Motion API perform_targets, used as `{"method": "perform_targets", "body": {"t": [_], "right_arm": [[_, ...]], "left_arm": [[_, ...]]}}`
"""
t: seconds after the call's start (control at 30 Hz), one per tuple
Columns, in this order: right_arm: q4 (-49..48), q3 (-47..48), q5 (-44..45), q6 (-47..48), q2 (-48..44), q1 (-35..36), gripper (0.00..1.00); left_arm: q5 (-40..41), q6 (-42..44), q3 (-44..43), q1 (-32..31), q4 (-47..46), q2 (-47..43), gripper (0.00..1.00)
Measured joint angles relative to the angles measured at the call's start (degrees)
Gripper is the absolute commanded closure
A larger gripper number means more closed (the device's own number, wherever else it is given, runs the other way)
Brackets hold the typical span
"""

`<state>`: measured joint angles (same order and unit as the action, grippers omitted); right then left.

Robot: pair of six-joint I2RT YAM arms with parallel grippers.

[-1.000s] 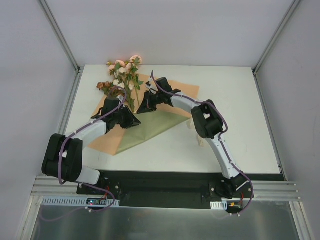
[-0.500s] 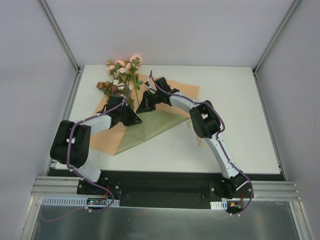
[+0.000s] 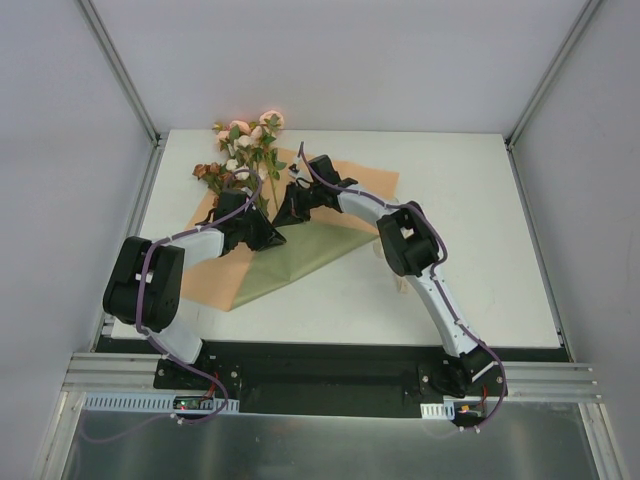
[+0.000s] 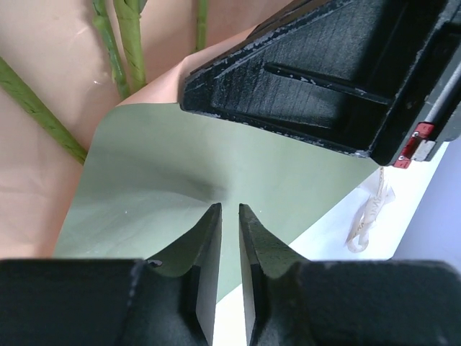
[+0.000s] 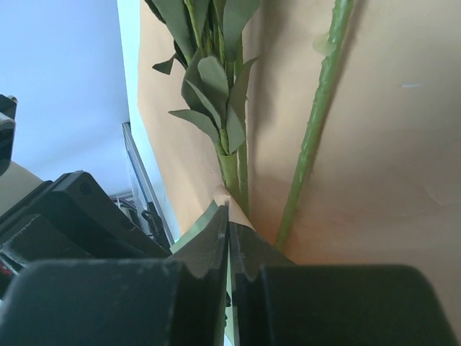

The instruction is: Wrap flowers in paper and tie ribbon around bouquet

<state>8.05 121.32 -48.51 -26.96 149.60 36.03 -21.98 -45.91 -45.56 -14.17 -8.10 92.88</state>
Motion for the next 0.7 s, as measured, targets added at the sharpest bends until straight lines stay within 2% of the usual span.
{"method": "perform_targets", "body": {"t": [0.13, 0.37, 0.67, 0.7], "right_arm": [[0.0, 0.3, 0.0, -0.1, 0.5, 0.1, 0.97], [0.1, 2.3, 0.0, -0.9, 1.8, 0.7, 0.97], [0.4, 2.9, 0.3, -1.0, 2.0, 1.2, 0.96], [0.5, 2.9, 0.2, -1.0, 2.0, 1.1, 0.92]], "left_arm": [[-0.1, -0.2, 0.0, 0.0, -0.7, 0.0, 0.78], [-0.8, -1.2, 0.0, 0.0, -2.6, 0.3, 0.82], [-1.6, -2.1, 0.0, 0.0, -4.6, 4.4, 0.96], [-1.5, -2.2, 0.0, 0.0, -4.5, 4.7, 0.98]]}}
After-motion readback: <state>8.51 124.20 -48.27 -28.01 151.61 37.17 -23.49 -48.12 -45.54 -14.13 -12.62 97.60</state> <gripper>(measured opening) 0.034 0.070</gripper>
